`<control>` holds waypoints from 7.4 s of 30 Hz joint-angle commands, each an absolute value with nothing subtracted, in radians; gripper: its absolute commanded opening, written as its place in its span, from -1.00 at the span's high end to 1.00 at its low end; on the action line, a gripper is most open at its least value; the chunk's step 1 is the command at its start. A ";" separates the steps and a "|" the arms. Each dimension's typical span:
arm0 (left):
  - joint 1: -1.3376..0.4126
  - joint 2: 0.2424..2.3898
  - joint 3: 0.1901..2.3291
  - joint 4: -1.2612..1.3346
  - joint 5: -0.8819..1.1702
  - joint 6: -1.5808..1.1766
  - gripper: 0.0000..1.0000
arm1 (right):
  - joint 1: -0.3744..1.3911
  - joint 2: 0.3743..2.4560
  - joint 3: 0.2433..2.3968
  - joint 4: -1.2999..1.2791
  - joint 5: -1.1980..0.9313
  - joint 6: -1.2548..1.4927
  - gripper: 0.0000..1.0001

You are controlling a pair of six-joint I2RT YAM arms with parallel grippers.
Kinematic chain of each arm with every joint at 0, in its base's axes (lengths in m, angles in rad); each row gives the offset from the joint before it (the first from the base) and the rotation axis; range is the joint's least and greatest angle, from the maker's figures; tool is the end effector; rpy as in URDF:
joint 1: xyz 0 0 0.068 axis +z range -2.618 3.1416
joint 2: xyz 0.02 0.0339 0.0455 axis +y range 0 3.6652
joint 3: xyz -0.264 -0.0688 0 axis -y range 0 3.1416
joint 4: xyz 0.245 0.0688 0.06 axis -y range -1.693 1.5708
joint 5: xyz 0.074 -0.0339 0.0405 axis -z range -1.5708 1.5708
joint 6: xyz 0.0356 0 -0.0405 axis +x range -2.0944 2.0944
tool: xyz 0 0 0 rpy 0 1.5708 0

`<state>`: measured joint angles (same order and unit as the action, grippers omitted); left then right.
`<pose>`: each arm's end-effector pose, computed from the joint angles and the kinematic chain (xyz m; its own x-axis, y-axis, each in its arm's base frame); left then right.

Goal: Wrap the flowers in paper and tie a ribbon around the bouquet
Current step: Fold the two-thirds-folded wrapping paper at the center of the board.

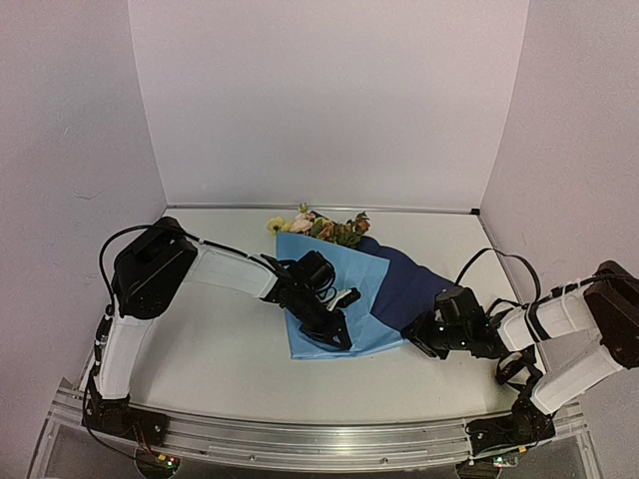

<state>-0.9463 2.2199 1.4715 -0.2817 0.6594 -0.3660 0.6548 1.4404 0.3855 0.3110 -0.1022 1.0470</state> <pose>0.2469 -0.3799 0.1135 -0.7635 0.5756 -0.2927 0.5915 0.4415 -0.6747 0.1875 0.1486 0.1177 -0.8448 0.4374 -0.3082 0.1323 0.7289 0.6717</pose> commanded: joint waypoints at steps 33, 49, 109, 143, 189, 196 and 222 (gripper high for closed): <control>-0.953 2.275 1.466 -0.286 0.648 -0.375 0.78 | 0.804 1.249 0.720 -0.214 -0.199 0.657 1.00; -0.953 2.257 1.457 -0.266 0.660 -0.390 0.75 | 0.590 1.305 0.486 0.036 -0.194 0.888 0.00; -0.870 2.163 1.670 -0.225 0.508 -0.378 0.33 | 0.701 1.261 0.845 -0.474 -0.124 0.641 1.00; -1.022 2.172 1.380 -0.199 0.507 -0.417 0.72 | 0.789 1.449 1.127 -0.544 -0.167 0.692 1.00; -0.969 2.037 1.202 0.047 0.634 -0.489 0.55 | 0.802 1.600 1.340 -0.660 -0.265 0.732 1.00; -0.973 2.100 1.207 0.031 0.608 -0.508 0.56 | 0.797 1.676 1.361 -0.600 -0.343 0.769 1.00; -0.898 1.843 0.998 0.208 0.597 -0.634 0.38 | 0.689 1.889 1.341 -0.282 -0.597 0.886 1.00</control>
